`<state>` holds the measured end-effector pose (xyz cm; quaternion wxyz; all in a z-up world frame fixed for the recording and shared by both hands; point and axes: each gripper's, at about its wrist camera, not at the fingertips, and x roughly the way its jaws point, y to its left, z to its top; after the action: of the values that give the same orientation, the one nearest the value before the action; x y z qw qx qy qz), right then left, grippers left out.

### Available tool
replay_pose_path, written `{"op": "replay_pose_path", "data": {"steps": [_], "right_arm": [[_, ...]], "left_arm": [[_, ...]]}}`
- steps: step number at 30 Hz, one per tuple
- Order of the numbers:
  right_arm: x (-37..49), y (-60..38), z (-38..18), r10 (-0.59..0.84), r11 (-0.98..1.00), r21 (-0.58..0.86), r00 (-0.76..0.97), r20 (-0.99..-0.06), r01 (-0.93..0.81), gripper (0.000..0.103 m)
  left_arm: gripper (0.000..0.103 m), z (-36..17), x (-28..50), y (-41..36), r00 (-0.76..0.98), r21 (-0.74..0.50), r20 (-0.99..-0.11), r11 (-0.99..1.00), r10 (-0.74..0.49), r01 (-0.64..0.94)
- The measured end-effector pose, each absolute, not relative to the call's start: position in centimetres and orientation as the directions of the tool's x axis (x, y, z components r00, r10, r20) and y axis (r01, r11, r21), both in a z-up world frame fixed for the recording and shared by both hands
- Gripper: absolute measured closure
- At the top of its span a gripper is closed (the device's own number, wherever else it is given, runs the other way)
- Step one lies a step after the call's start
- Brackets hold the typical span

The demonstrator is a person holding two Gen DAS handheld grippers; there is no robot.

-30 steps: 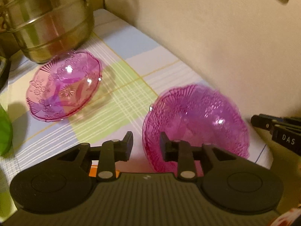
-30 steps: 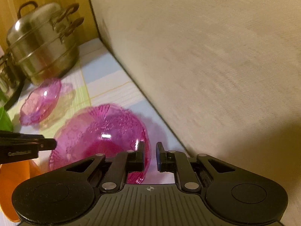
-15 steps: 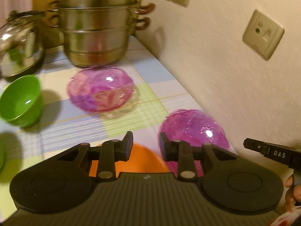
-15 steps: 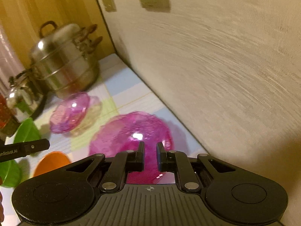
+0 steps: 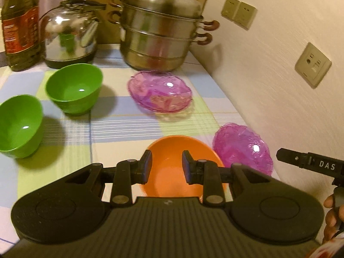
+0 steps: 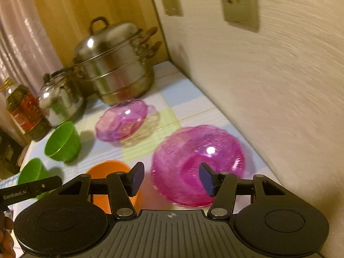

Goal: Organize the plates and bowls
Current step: 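Move both tools to the pink glass plate beside the steamer pot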

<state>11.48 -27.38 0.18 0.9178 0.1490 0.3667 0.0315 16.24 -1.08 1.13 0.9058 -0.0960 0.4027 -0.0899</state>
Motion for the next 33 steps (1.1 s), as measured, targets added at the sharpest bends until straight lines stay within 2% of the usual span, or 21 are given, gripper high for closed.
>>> {"op": "replay_pose_path", "data": {"steps": [4,10,15,18,25,33], "right_arm": [[11.8,-25.8,0.5,0.185,0.958,0.287,0.721,-0.668,0.021,0.046],[12.6,-24.1,0.7,0.192,0.964,0.264,0.709,-0.678,-0.009,0.046],[13.6,-23.1,0.4,0.190,0.970,0.241,0.700,-0.688,-0.026,0.046],[14.5,-22.8,0.2,0.185,0.973,0.229,0.698,-0.692,-0.031,0.046],[17.4,-22.3,-0.1,0.189,0.974,0.223,0.695,-0.694,-0.041,0.044],[22.3,-21.9,-0.7,0.212,0.968,0.244,0.686,-0.696,-0.051,0.037]], "left_arm": [[0.076,1.3,16.2,0.0,0.664,-0.246,-0.712,0.967,-0.226,0.066],[0.069,1.4,16.8,0.8,0.664,-0.241,-0.717,0.969,-0.213,0.051],[0.042,1.2,17.7,1.4,0.674,-0.242,-0.709,0.969,-0.209,0.046],[0.039,1.1,18.7,1.5,0.670,-0.234,-0.714,0.971,-0.202,0.044],[0.038,0.4,21.6,1.8,0.640,-0.240,-0.739,0.970,-0.211,0.042],[0.038,-0.9,26.9,2.0,0.625,-0.254,-0.754,0.967,-0.204,0.009]]}}
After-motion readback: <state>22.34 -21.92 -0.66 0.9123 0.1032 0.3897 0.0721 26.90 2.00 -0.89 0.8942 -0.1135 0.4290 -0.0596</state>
